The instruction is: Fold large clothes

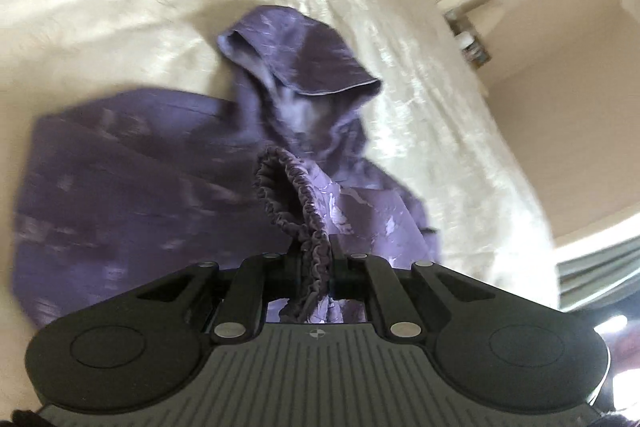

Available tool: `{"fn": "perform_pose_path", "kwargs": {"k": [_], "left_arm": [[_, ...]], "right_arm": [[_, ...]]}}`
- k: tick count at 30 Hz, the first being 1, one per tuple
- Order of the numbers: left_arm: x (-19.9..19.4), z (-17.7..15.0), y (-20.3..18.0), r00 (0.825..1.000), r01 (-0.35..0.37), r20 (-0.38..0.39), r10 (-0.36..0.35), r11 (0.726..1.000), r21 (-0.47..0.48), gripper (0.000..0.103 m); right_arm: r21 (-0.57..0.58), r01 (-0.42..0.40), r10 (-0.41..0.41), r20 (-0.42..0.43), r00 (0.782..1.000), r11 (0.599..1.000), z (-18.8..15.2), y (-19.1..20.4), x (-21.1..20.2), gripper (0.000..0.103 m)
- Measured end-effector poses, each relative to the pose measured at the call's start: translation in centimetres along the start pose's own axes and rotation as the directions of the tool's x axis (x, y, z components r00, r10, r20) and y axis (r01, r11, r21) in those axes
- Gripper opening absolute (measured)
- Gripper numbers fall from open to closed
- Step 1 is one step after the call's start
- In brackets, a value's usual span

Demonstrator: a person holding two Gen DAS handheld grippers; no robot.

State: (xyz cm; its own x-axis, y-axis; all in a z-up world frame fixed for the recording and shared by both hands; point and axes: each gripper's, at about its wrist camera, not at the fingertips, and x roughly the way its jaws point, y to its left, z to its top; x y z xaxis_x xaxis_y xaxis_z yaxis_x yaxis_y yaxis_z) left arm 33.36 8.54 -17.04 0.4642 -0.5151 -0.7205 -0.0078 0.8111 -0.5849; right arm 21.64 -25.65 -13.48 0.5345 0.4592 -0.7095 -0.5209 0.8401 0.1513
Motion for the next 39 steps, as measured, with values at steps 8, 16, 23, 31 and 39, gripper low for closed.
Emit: {"fn": "perform_pose_path", "kwargs": {"k": [8,16,23,31,39], "left_arm": [[-0.1,-1.6,3.4,0.986,-0.134,-0.09,0.139,0.989,0.058,0.01],[2.3,-3.5,5.6,0.976,-0.193,-0.097,0.195,0.981,0.03,0.013],[3.8,-4.7,7.3,0.966,-0.237,-0.102,0.236,0.971,0.003,0.015],[4.0,-4.8,7.8,0.97,-0.225,-0.104,0.222,0.974,-0.019,0.015],[4.3,-4.8,8.4,0.974,-0.206,-0.102,0.2,0.977,-0.053,0.015]], "right_arm": [[0.253,0.142,-0.129,-0.067,0.989,0.957,-0.9,-7.3,-0.2,0.052],[0.439,0.24,-0.138,-0.252,0.958,0.865,-4.0,-14.0,4.9,0.039],[0.389,0.227,-0.131,-0.258,0.957,0.893,-2.6,-14.1,3.3,0.043],[0.559,0.232,-0.177,-0.152,0.972,0.796,0.6,-20.0,4.0,0.047],[0.602,0.226,-0.141,-0.186,0.972,0.766,2.5,-23.6,8.5,0.014]]}}
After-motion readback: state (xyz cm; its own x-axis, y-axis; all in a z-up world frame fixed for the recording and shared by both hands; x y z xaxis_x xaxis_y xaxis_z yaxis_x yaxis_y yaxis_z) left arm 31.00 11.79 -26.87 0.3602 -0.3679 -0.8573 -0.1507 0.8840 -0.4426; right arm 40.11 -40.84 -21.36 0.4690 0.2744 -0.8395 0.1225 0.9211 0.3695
